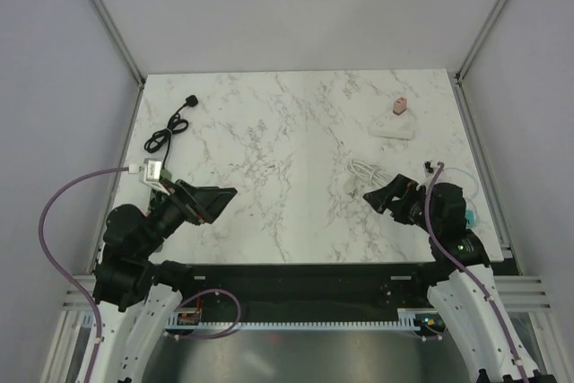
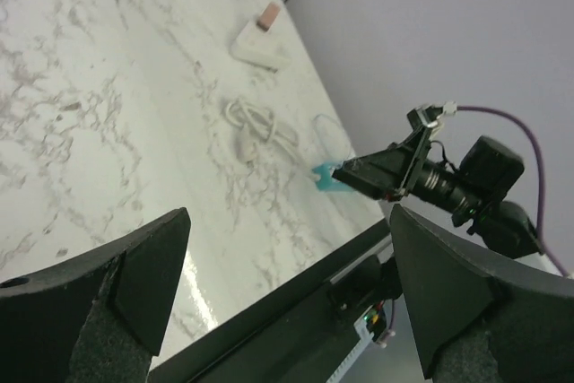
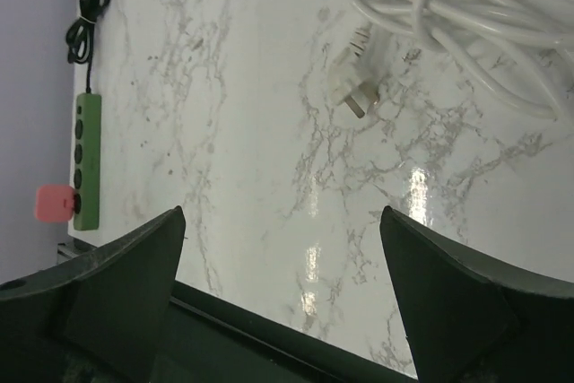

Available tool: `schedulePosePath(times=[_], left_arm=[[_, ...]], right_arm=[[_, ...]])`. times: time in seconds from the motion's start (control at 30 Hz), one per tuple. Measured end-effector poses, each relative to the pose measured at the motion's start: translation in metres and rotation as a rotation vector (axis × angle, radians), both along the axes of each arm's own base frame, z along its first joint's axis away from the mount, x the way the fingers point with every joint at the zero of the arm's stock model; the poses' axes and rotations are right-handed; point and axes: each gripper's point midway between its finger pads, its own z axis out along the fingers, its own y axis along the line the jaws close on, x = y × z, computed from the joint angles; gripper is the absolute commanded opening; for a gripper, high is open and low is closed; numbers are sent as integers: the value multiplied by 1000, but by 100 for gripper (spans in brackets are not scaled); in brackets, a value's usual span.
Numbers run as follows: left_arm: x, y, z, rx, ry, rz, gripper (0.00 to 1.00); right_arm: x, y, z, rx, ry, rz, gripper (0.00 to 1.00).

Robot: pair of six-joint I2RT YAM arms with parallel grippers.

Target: Pull the plug off the socket

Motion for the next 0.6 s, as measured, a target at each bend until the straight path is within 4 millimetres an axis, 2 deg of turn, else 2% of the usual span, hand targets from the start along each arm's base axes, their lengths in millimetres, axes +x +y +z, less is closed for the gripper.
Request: schedulePosePath(times=[0.13,0.33,0.43,0.6], left_arm=[[7,5,-23,98,117,26,100],[14,30,-56,192,321,178,100],[28,42,-73,289,461,251,100],[55,73,-115,482,716,412,100]], right_arm=[[4,11,-13,0,64,79,98],[20,39,-1,83,20,181,98],[21,63,1,99,4,260,98],[10,105,-4,117,19,383,98]])
